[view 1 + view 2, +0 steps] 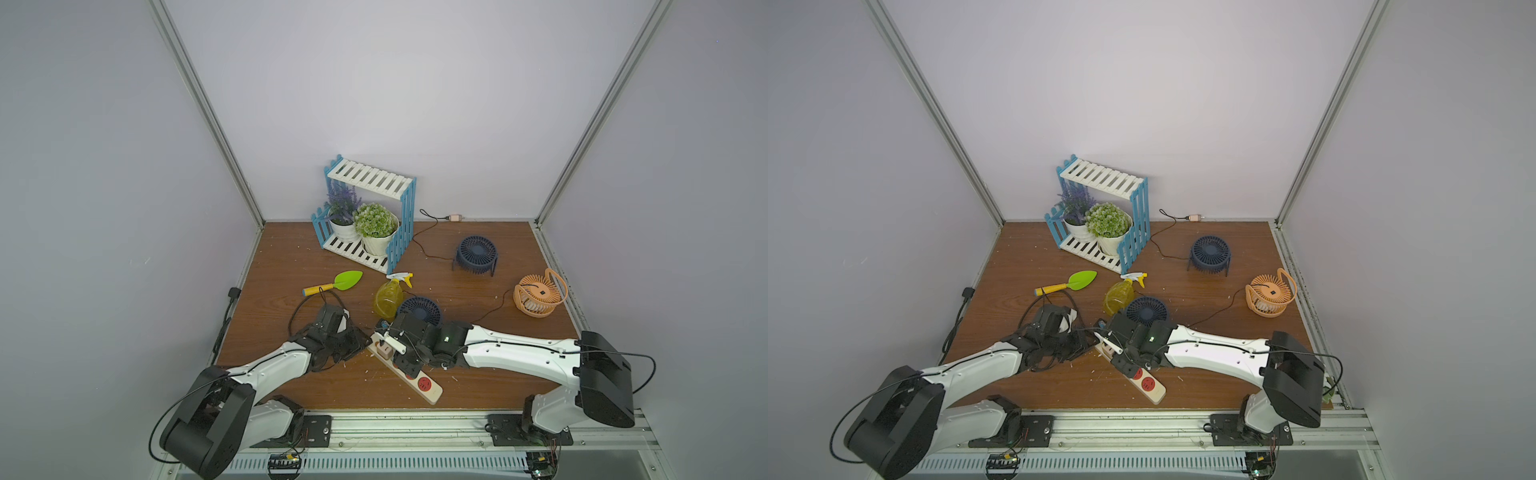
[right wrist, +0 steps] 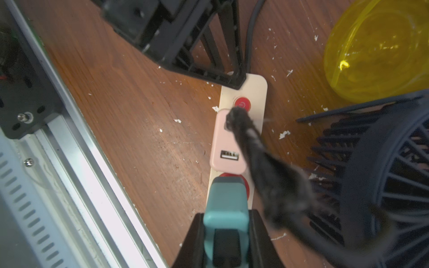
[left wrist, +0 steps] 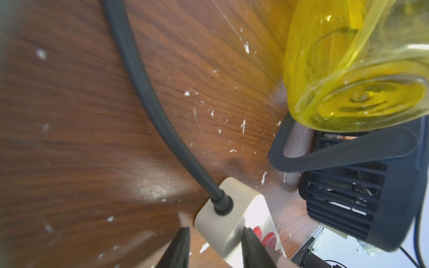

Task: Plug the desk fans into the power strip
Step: Insert the plug into the socket.

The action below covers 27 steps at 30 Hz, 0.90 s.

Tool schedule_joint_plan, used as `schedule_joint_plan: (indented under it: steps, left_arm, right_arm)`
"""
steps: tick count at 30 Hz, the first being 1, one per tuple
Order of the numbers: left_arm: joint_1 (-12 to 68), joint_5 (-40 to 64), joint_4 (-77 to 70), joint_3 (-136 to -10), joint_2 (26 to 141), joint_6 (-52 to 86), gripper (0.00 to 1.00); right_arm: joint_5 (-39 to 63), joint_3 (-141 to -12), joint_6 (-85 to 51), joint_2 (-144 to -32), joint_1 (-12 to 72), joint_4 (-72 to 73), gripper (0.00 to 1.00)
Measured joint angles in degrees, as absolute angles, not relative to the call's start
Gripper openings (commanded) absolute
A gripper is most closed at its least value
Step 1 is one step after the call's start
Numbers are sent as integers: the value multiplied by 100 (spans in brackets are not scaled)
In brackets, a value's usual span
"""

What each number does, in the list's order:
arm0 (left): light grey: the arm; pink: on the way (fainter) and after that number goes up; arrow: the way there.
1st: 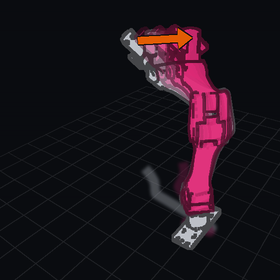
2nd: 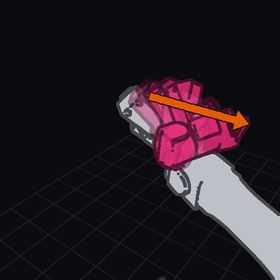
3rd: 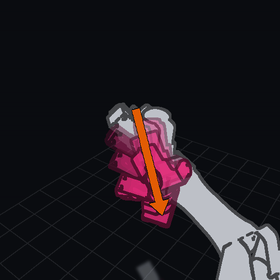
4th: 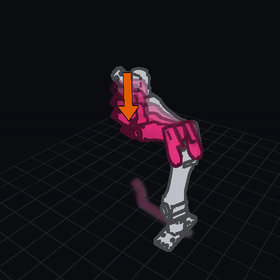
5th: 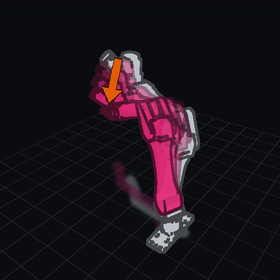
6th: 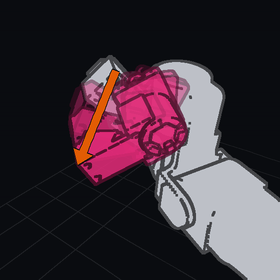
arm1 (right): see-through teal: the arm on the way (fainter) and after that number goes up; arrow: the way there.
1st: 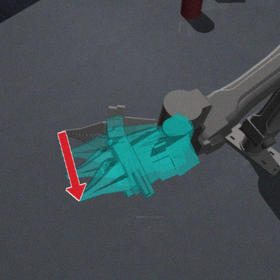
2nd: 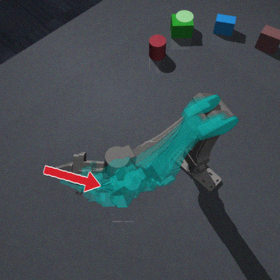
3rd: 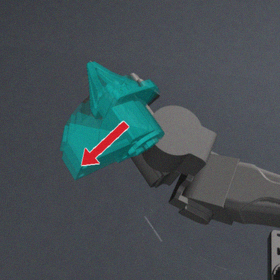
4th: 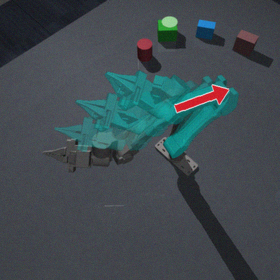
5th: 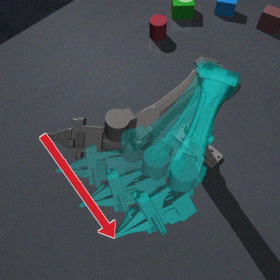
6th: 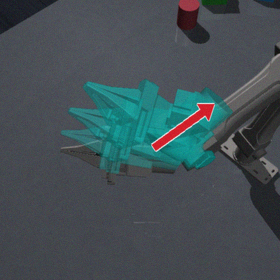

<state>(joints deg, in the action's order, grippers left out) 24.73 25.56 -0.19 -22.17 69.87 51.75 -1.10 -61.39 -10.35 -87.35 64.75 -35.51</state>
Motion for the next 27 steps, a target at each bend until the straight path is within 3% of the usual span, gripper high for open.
schedule_joint_plan:
  steps: [27]
  left_arm:
    - [2473,2777,-318,-2344,7358,5072,37]
  right_arm:
    - [178,-6591,-1083,-8930,6337,-4139,0]
